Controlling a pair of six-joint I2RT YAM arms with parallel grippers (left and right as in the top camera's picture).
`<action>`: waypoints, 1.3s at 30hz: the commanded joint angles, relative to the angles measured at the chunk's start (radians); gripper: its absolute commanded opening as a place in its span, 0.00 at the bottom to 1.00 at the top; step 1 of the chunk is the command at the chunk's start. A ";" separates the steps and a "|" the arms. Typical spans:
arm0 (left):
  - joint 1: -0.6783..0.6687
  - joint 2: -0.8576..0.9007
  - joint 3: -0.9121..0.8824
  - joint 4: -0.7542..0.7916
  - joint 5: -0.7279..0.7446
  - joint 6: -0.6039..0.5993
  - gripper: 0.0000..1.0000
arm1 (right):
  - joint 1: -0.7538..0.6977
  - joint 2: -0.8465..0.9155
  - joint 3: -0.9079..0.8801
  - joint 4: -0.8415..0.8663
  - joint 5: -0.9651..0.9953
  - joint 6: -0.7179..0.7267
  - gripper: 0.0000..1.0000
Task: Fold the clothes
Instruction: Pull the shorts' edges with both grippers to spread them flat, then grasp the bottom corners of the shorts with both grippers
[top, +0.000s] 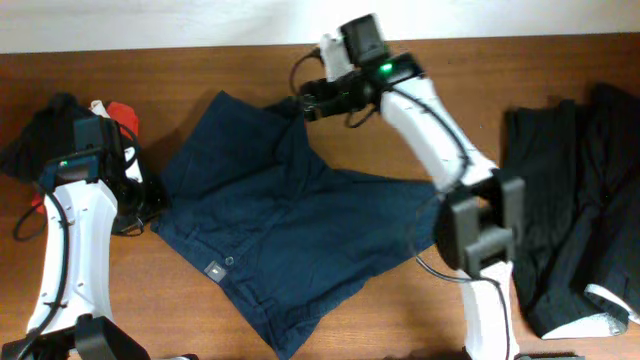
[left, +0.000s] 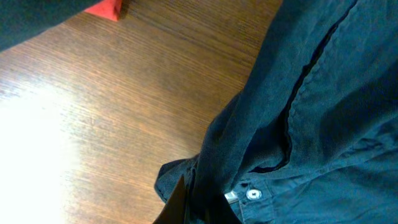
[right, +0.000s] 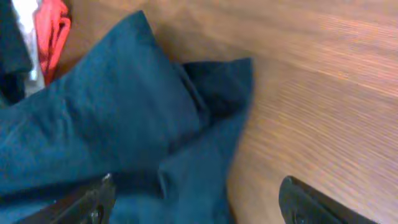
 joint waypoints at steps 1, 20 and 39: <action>0.003 -0.008 -0.002 0.001 -0.002 0.015 0.02 | 0.018 0.134 0.004 0.100 0.032 0.156 0.87; -0.064 -0.004 -0.041 0.416 0.162 0.012 0.07 | -0.164 -0.160 0.162 -0.505 0.553 0.201 0.26; -0.243 0.157 -0.112 0.089 0.375 -0.124 0.54 | -0.463 -0.142 0.077 -0.935 0.274 0.066 0.66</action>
